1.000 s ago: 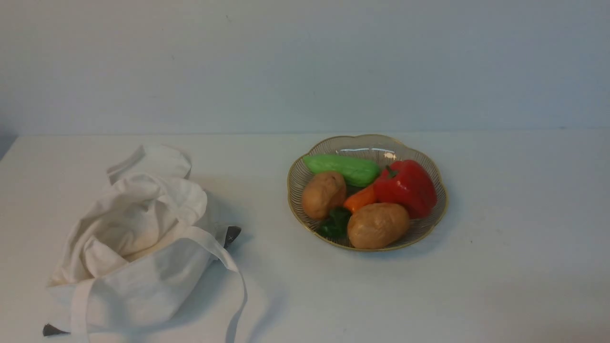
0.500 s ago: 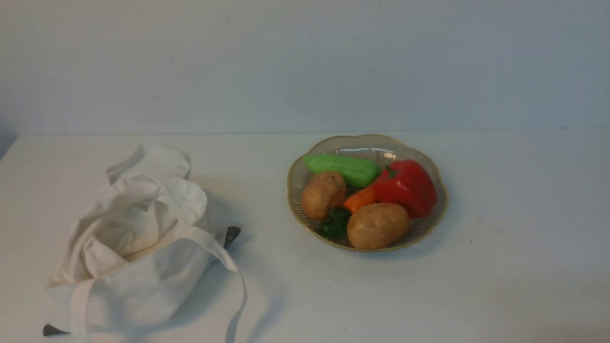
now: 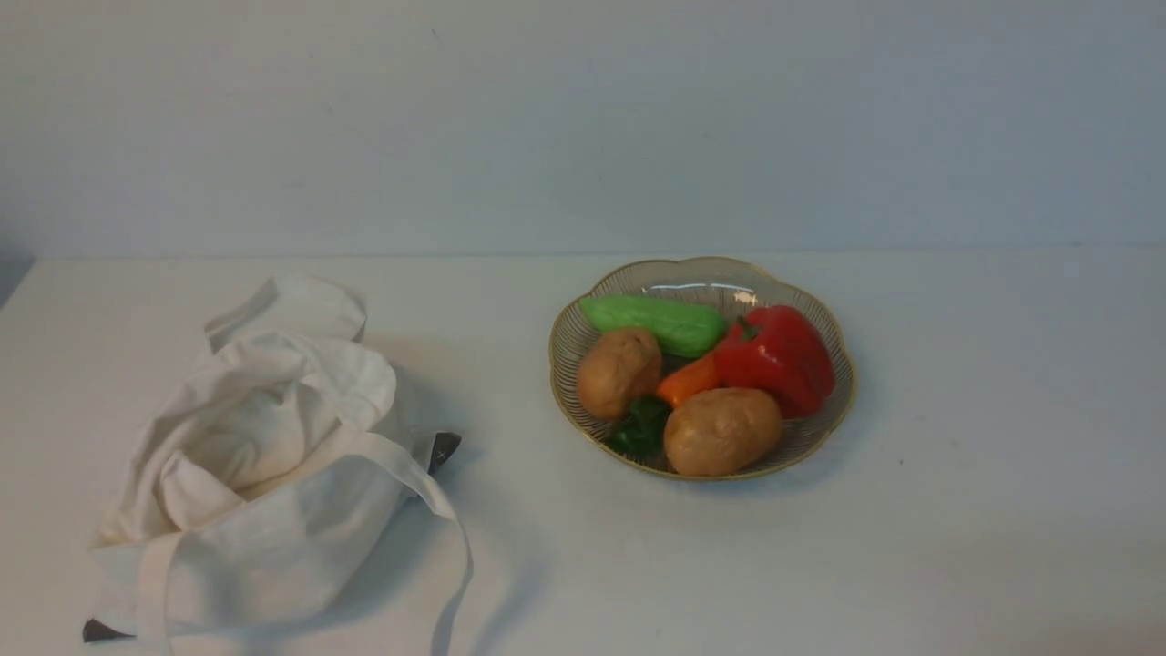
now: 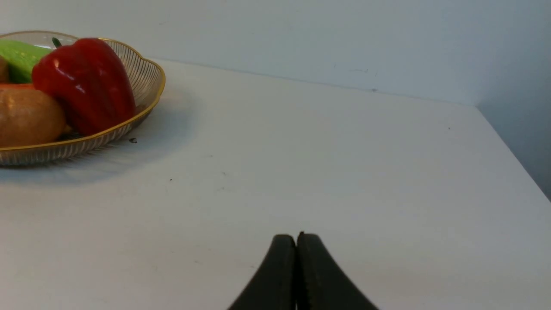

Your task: Take vegetables from cloth bag on white table place on plate.

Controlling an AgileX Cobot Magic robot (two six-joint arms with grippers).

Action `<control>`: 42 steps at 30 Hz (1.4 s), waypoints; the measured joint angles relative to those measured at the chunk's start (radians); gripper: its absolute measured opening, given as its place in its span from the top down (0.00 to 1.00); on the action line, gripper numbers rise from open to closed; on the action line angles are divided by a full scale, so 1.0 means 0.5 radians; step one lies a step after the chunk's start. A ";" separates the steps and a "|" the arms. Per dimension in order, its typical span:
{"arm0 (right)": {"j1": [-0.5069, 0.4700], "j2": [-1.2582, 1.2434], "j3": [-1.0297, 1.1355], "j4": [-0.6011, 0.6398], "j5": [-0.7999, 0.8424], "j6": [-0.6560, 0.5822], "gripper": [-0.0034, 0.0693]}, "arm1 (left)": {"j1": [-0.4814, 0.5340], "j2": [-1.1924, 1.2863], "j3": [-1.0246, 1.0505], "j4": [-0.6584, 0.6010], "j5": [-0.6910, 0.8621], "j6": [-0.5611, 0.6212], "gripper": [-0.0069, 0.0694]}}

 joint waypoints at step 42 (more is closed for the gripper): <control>0.000 0.000 0.000 -0.002 0.004 -0.002 0.97 | 0.183 -0.010 0.537 0.077 -0.127 -0.053 0.92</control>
